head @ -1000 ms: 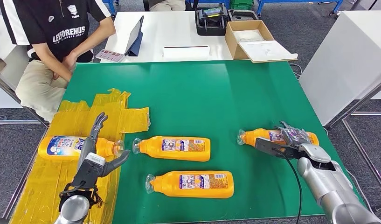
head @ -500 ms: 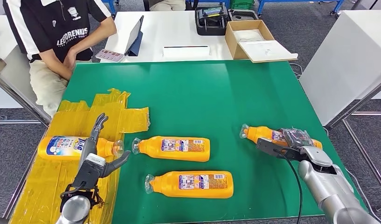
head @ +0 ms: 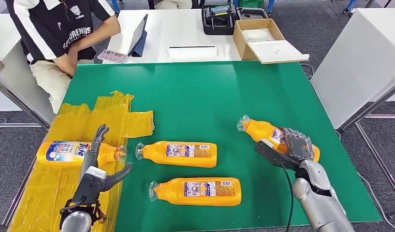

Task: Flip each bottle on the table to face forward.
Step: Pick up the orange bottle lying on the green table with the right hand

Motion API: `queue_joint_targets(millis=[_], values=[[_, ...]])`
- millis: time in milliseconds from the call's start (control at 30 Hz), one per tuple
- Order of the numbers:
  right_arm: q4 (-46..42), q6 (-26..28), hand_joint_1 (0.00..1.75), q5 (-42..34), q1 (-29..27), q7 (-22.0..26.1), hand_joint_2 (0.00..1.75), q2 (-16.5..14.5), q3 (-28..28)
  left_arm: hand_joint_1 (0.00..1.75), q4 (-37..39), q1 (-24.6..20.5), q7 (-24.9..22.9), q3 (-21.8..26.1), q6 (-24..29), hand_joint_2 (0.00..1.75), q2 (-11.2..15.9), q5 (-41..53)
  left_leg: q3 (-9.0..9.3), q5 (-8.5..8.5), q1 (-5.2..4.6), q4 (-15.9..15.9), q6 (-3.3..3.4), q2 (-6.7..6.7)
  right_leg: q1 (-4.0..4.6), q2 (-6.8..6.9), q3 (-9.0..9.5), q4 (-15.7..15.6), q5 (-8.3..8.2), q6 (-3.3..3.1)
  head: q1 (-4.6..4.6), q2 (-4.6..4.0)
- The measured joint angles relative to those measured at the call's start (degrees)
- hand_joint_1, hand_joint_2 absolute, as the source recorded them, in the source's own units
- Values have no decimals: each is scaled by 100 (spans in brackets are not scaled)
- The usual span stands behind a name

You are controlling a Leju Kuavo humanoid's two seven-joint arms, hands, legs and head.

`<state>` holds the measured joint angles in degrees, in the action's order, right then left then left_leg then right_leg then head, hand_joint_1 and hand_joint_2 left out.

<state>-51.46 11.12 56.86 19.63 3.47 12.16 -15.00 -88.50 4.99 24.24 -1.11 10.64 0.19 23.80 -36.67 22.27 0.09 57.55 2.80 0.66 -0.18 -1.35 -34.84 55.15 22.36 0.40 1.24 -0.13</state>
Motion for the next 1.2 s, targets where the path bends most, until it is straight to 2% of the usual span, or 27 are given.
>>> queue_joint_targets(millis=[267,400,633,767,900,1067,1200], values=[[-2016,1486,175,-577,-909,293,175,-834,86,0,-225,95,13,-76,132,175,110,18,-3,9,10,-2,-15,-1,6,-2,-13,1,14,-19,2,0],[-2412,1635,175,-674,-1060,374,175,-1023,84,0,-294,77,-17,-184,144,175,135,50,-2,8,8,-3,-19,-5,5,-3,-16,1,14,-20,1,0],[-2606,1667,175,-744,-1116,417,175,-1111,86,0,-326,77,-29,-247,176,175,181,56,-2,6,2,-2,-20,-5,1,-3,-16,1,11,-18,0,0],[-2628,1870,175,-1158,-1116,782,175,-1186,86,0,-327,14,-92,-341,151,175,196,54,-3,5,2,-2,-20,-4,1,-2,-17,1,11,-18,1,0],[-2571,1940,175,-1898,-981,1396,175,-1410,35,0,-327,-353,-391,-628,7,175,203,97,-6,2,6,-2,-24,-4,2,-2,-17,2,8,-21,1,0],[-2155,1789,175,-2725,-568,2140,175,-1727,-173,0,-264,-1139,-739,-1183,-358,175,129,10,-5,-14,9,-2,-36,-3,3,-1,-19,6,0,-29,0,0],[-1725,1674,175,-3052,-297,2470,175,-1924,-336,0,-116,-1704,-921,-1577,-487,175,46,-119,-5,-17,9,-2,-37,-4,3,-2,-19,8,-6,-35,1,0]])
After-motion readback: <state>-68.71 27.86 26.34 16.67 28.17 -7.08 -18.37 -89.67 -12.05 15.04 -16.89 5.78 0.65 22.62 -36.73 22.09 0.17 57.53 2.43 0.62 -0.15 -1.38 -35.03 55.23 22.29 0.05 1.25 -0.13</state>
